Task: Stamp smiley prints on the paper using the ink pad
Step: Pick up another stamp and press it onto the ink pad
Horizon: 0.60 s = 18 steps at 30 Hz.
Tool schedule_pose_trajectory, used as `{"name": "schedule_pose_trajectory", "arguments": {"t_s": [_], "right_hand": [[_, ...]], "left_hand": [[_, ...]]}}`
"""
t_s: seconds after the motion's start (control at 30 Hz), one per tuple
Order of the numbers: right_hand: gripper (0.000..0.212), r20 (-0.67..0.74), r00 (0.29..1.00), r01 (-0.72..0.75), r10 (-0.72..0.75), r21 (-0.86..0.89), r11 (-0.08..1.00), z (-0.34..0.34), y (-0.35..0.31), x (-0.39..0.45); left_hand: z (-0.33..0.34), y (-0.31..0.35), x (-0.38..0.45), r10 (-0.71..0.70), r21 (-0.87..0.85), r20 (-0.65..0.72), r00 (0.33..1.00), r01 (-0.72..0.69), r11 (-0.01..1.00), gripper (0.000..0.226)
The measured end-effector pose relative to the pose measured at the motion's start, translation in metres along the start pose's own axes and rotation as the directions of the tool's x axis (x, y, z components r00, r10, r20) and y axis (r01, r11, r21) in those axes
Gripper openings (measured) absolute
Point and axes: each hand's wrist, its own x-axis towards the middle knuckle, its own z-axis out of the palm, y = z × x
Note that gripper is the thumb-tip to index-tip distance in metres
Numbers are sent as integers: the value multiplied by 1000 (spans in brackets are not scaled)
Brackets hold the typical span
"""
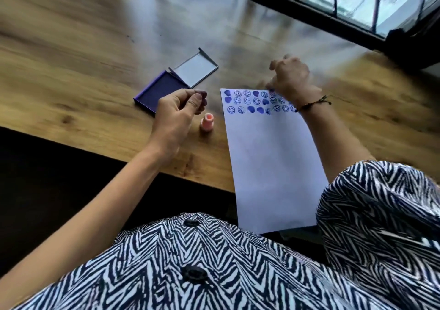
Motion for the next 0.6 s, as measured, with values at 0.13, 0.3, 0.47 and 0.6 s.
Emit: {"name": "schedule_pose_trajectory", "arguments": {"t_s": [0.13, 0.3, 0.47, 0.6], "right_hand": [[19, -30, 996, 81, -79, 61, 995, 10, -1, -2], [15, -8, 989, 90, -149, 827, 555, -15, -40, -37], [21, 21, 935, 65, -355, 971, 229, -27, -97, -68], [16, 22, 927, 34, -375, 990, 140, -26, -124, -76]], "left_hand": [[-1, 4, -1, 5, -12, -22, 1000, -5, 1000, 16], [-8, 7, 0, 11, -3, -33, 999, -11, 1000, 16], [-19, 14, -8, 67, 120, -41, 997, -61, 991, 23], [-40, 14, -15, 107, 197, -102, 989, -85, 977, 21]]}}
